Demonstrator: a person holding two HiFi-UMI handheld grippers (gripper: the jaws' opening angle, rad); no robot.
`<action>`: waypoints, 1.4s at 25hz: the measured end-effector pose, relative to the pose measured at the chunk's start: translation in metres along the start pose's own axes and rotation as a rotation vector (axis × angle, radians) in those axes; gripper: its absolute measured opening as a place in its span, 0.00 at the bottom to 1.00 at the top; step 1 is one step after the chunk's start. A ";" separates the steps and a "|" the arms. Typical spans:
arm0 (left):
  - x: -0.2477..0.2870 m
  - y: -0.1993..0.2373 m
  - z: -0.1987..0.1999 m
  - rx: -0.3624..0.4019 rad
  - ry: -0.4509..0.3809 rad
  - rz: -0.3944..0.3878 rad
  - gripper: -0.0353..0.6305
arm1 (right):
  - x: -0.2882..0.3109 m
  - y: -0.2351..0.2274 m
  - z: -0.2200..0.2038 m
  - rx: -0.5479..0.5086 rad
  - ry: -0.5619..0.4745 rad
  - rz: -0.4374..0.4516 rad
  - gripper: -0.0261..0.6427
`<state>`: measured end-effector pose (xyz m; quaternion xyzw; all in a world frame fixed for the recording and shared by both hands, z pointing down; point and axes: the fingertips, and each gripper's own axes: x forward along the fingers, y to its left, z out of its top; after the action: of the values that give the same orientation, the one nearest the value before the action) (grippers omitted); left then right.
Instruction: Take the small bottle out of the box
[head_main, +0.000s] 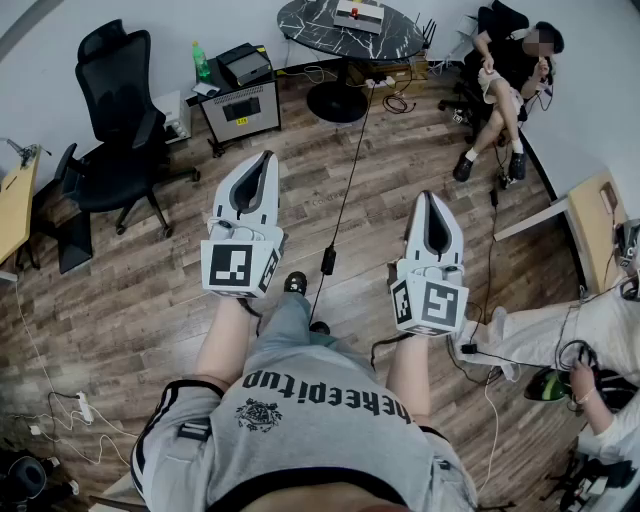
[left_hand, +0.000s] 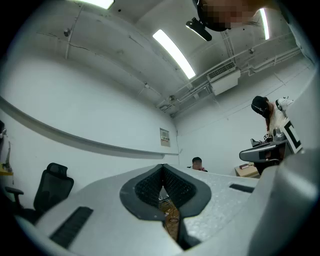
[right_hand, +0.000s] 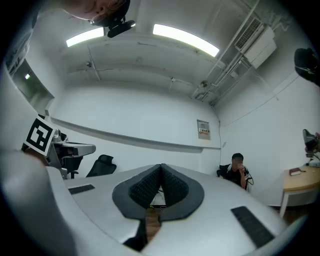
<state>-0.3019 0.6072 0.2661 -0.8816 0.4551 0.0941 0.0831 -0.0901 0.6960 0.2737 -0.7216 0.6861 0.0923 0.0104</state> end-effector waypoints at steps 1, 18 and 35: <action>-0.001 -0.001 0.001 0.001 -0.001 -0.001 0.06 | -0.001 0.000 0.000 0.001 -0.001 0.001 0.04; 0.028 -0.001 0.001 0.024 -0.032 -0.002 0.06 | 0.023 -0.012 -0.001 0.038 -0.061 0.015 0.04; 0.273 0.093 -0.044 -0.011 -0.040 -0.081 0.06 | 0.271 -0.049 -0.029 0.048 -0.055 -0.023 0.04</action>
<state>-0.2188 0.3295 0.2371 -0.8977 0.4166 0.1106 0.0912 -0.0270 0.4266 0.2566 -0.7262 0.6791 0.0955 0.0476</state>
